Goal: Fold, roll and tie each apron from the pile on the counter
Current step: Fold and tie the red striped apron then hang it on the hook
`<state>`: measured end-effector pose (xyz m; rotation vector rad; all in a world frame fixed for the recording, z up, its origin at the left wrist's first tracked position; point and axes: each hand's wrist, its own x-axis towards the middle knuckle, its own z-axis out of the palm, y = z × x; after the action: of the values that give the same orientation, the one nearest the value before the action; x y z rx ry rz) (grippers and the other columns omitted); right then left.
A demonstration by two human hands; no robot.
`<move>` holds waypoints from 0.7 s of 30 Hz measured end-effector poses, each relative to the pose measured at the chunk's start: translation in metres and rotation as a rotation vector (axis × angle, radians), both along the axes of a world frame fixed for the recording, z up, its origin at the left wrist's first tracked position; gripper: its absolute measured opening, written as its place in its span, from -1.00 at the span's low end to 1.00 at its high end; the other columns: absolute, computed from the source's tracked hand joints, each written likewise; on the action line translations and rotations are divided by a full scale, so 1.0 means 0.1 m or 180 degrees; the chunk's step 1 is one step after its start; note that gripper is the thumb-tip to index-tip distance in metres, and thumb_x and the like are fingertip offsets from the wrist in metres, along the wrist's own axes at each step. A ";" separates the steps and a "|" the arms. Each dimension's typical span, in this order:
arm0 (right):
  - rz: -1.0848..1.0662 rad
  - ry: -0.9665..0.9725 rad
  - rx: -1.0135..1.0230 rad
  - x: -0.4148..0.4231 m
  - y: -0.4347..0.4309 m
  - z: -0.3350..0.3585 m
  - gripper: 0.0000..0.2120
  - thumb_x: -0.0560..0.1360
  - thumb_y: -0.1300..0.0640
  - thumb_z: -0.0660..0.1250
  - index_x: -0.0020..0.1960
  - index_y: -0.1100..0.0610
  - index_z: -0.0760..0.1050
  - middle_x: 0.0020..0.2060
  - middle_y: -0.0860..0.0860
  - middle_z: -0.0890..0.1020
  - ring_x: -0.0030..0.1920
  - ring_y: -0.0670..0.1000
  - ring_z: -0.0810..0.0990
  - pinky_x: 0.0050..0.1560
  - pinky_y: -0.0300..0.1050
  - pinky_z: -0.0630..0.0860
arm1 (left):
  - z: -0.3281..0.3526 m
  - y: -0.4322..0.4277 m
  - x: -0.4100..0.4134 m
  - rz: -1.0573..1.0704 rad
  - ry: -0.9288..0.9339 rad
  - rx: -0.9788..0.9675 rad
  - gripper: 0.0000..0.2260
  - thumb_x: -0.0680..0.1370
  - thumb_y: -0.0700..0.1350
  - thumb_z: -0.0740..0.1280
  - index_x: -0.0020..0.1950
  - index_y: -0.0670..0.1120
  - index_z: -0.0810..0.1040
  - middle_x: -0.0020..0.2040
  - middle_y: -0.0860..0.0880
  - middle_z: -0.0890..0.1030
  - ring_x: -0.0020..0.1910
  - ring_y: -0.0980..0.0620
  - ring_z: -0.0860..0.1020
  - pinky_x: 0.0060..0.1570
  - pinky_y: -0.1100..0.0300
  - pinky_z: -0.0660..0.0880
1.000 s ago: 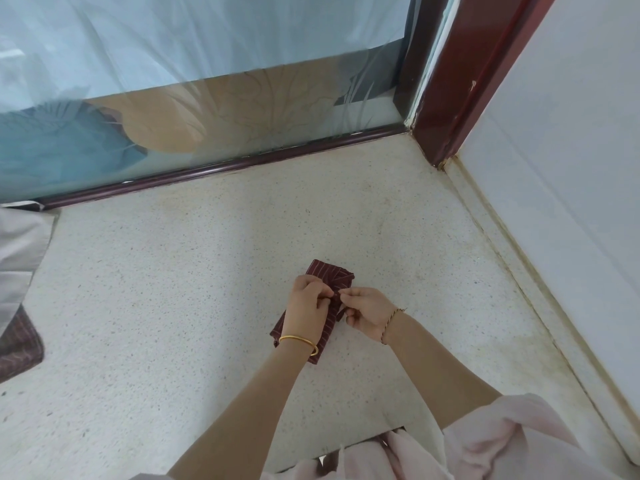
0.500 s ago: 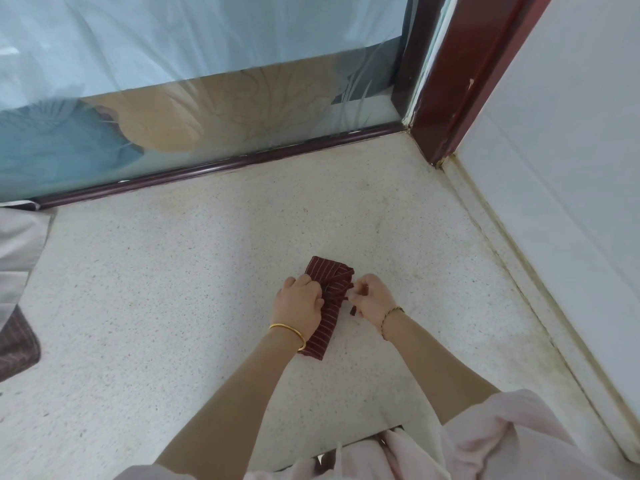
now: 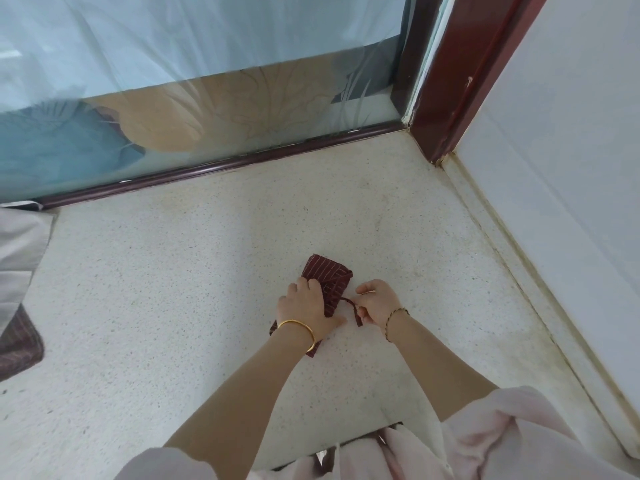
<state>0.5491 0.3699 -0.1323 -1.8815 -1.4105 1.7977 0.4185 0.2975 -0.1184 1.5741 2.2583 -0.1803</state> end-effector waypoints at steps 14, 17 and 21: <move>-0.0358 0.1211 -0.0236 0.18 0.10 0.60 -0.73 0.54 0.21 0.27 0.24 0.19 0.41 0.09 0.16 0.57 0.04 0.11 0.59 0.03 0.02 0.58 | 0.82 0.41 -0.07 0.0702 -0.2284 0.0736 -0.90 0.47 -0.14 0.32 -0.13 -0.11 0.42 -0.18 -0.05 0.48 -0.19 -0.03 0.47 -0.19 0.14 0.42; -0.0449 0.1756 -0.0124 0.33 0.12 1.05 -0.72 0.57 0.15 0.25 0.26 0.17 0.43 0.00 0.10 0.59 -0.05 0.08 0.61 -0.01 0.01 0.59 | 1.12 0.57 -0.04 0.0848 -0.3464 0.0669 -0.96 0.49 -0.19 0.31 -0.10 -0.12 0.45 -0.09 -0.12 0.56 -0.12 -0.06 0.56 -0.04 0.09 0.57; -0.0661 0.1978 0.0527 0.64 0.09 1.75 -0.66 0.53 0.18 0.30 0.29 0.08 0.39 -0.03 0.04 0.62 -0.07 0.04 0.63 -0.12 -0.04 0.59 | 1.75 0.85 0.16 0.0607 -0.4553 0.0546 -0.93 0.54 -0.24 0.27 0.00 -0.16 0.49 -0.01 -0.16 0.59 -0.02 -0.08 0.58 0.06 0.06 0.57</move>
<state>0.6127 0.3790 0.0423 -1.1794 -1.0517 1.8602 0.4347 0.3820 0.0570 0.9288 1.2144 0.9114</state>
